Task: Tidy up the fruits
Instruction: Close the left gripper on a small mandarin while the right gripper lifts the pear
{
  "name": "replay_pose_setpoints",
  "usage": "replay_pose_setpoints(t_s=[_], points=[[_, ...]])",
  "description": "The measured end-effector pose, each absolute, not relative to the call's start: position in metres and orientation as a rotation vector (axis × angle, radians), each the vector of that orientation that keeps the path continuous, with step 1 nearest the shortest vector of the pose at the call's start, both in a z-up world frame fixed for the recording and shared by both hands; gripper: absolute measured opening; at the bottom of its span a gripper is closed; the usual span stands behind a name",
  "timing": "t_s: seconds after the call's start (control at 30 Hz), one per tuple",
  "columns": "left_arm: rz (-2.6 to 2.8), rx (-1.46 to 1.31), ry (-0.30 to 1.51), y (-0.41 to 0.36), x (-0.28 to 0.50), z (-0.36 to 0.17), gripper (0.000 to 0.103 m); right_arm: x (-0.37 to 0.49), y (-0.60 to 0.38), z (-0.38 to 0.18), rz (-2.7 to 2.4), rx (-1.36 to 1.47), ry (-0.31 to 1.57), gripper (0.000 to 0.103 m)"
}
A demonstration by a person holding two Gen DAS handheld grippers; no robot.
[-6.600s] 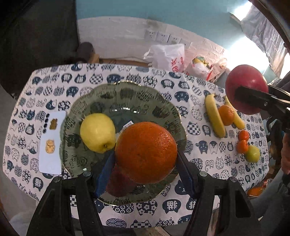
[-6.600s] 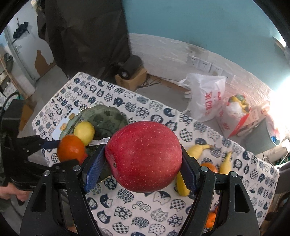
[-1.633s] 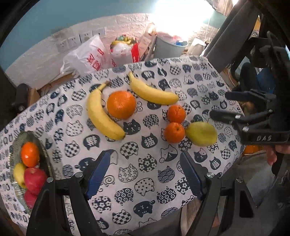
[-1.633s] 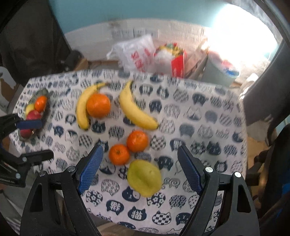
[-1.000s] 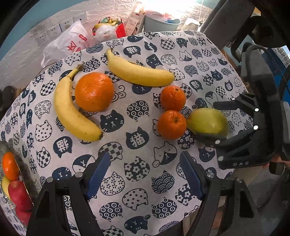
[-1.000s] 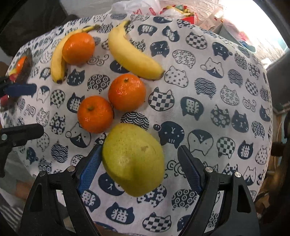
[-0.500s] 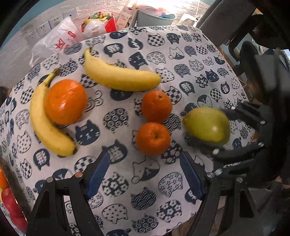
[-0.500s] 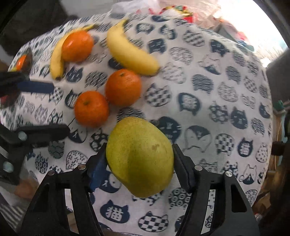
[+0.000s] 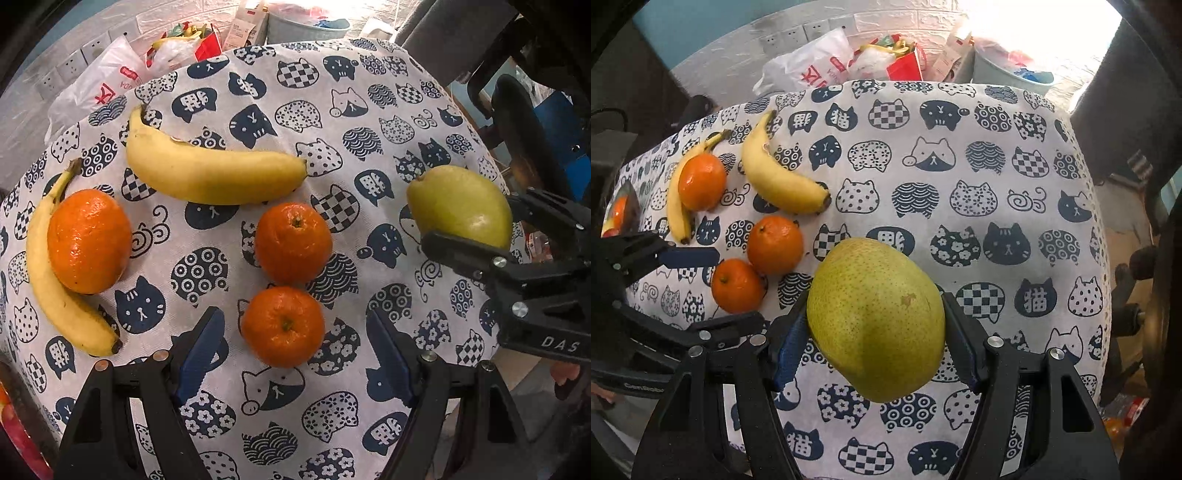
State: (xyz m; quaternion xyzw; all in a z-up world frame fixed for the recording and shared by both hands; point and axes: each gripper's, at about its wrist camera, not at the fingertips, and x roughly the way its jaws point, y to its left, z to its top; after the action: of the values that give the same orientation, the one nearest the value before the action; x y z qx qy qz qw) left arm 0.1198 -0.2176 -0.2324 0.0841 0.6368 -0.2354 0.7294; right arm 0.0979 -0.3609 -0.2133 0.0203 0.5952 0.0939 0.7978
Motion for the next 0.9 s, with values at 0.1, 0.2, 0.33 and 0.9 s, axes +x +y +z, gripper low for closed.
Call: replay_pose_setpoints(t_s=[0.1,0.2,0.33,0.9], points=[[-0.517,0.193,1.405,-0.217,0.12,-0.236,0.076,0.101,-0.358,-0.216,0.207,0.05,1.281,0.067],[-0.52,0.199,1.407,-0.219,0.122,-0.238,0.055,0.101,-0.357,-0.216,0.21,0.049,1.283,0.067],[-0.525,0.204,1.404,-0.218,0.123,-0.24,0.048,0.102,-0.355,-0.216,0.216,0.051,1.283,0.067],[-0.467,0.201,1.268,-0.177,0.111,-0.185,0.047,0.106,-0.337,-0.187,0.239,0.045,1.21,0.067]])
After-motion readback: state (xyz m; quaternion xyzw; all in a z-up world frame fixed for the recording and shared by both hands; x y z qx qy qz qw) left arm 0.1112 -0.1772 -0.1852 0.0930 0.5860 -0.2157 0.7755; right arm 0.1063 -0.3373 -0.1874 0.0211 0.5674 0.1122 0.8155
